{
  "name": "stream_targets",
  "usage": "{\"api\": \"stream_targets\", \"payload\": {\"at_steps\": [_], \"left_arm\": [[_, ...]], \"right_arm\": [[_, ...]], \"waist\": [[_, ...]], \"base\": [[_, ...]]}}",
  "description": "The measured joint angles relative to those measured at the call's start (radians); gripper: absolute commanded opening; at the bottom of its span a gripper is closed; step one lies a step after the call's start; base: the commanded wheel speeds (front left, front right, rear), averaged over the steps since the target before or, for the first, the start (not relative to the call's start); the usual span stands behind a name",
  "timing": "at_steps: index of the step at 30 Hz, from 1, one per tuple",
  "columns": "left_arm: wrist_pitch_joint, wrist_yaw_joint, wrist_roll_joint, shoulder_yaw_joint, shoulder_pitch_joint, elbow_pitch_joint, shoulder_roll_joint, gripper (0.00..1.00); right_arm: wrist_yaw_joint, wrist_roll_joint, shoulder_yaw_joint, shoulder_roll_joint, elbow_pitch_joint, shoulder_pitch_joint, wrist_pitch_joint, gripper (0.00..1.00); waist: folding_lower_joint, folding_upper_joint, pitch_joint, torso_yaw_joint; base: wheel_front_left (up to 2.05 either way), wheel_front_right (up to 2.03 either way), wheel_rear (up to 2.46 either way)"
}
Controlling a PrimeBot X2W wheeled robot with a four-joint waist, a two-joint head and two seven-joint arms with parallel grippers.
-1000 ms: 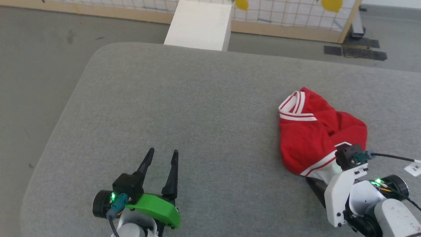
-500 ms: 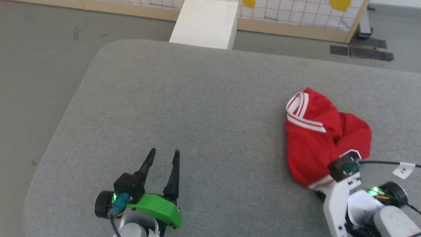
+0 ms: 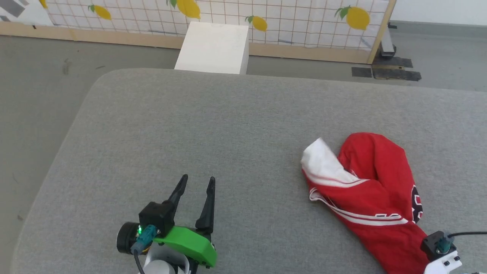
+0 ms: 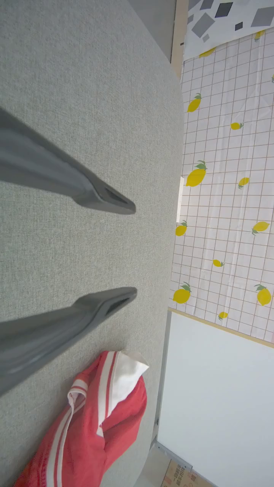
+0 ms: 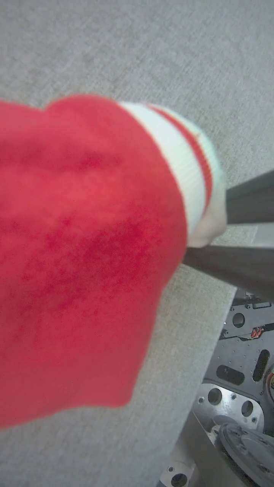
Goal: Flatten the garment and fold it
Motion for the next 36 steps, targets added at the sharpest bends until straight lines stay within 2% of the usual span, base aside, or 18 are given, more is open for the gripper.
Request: {"api": "stream_targets", "payload": {"at_steps": [1,2,3,10,14,18,25,28,31,33,36], "left_arm": [[0.000,0.000,-0.001,-0.003,0.000,0.002,0.000,1.00],[0.000,0.000,-0.003,-0.004,0.000,0.003,0.000,1.00],[0.000,0.001,-0.009,-0.006,0.000,0.004,0.000,1.00],[0.000,0.008,-0.026,-0.010,0.000,0.008,0.000,1.00],[0.000,0.008,-0.027,-0.011,0.000,0.009,0.000,1.00],[0.000,0.008,-0.037,-0.020,-0.002,0.009,0.000,1.00],[0.000,0.008,-0.048,-0.063,-0.037,0.020,0.000,1.00],[0.000,0.007,-0.051,-0.091,-0.061,0.042,0.000,1.00],[0.003,-0.004,-0.058,-0.141,-0.100,0.095,0.000,1.00],[0.049,-0.012,-0.076,-0.183,-0.136,0.138,0.000,1.00],[0.184,-0.019,-0.117,-0.262,-0.216,0.213,-0.001,1.00]], "right_arm": [[0.000,-0.006,-0.002,0.003,0.000,0.004,-0.022,0.00],[0.000,-0.007,-0.003,0.008,0.000,0.006,-0.046,0.24],[0.000,-0.013,-0.010,0.019,0.001,0.005,-0.085,1.00],[0.000,0.030,-0.032,0.091,-0.020,-0.031,-0.277,1.00],[0.000,0.088,-0.076,0.141,-0.080,-0.056,-0.381,1.00],[0.000,0.092,-0.122,0.179,-0.106,-0.069,-0.520,1.00],[0.000,-0.020,-0.247,0.297,-0.093,-0.069,-0.826,1.00],[0.000,-0.067,-0.292,0.347,-0.082,-0.069,-0.918,1.00],[0.000,-0.108,-0.342,0.395,-0.074,-0.073,-0.963,1.00],[0.000,-0.132,-0.371,0.416,-0.074,-0.080,-0.980,1.00],[0.000,-0.158,-0.411,0.437,-0.081,-0.096,-1.005,1.00]], "waist": [[0.0000,0.0000,-0.001,-0.002],[0.0000,0.0000,-0.002,-0.004],[0.0000,0.0000,-0.002,-0.006],[0.0000,0.0000,-0.014,-0.025],[0.0000,0.0000,-0.023,-0.043],[0.0000,0.0000,-0.025,-0.064],[0.0000,0.0000,-0.008,-0.096],[0.0000,0.0000,0.002,-0.109],[0.0000,0.0000,0.017,-0.120],[0.0000,0.0000,0.029,-0.128],[0.0000,0.0000,0.052,-0.142]], "base": [[0.00,0.00,0.00],[0.00,0.00,0.00],[0.00,0.00,0.00],[0.00,0.00,0.00],[0.00,0.00,0.00],[0.00,0.00,0.00],[0.00,0.00,0.00],[0.00,0.00,0.00],[0.00,0.00,0.00],[0.00,0.00,0.00],[0.00,0.00,0.00]]}}
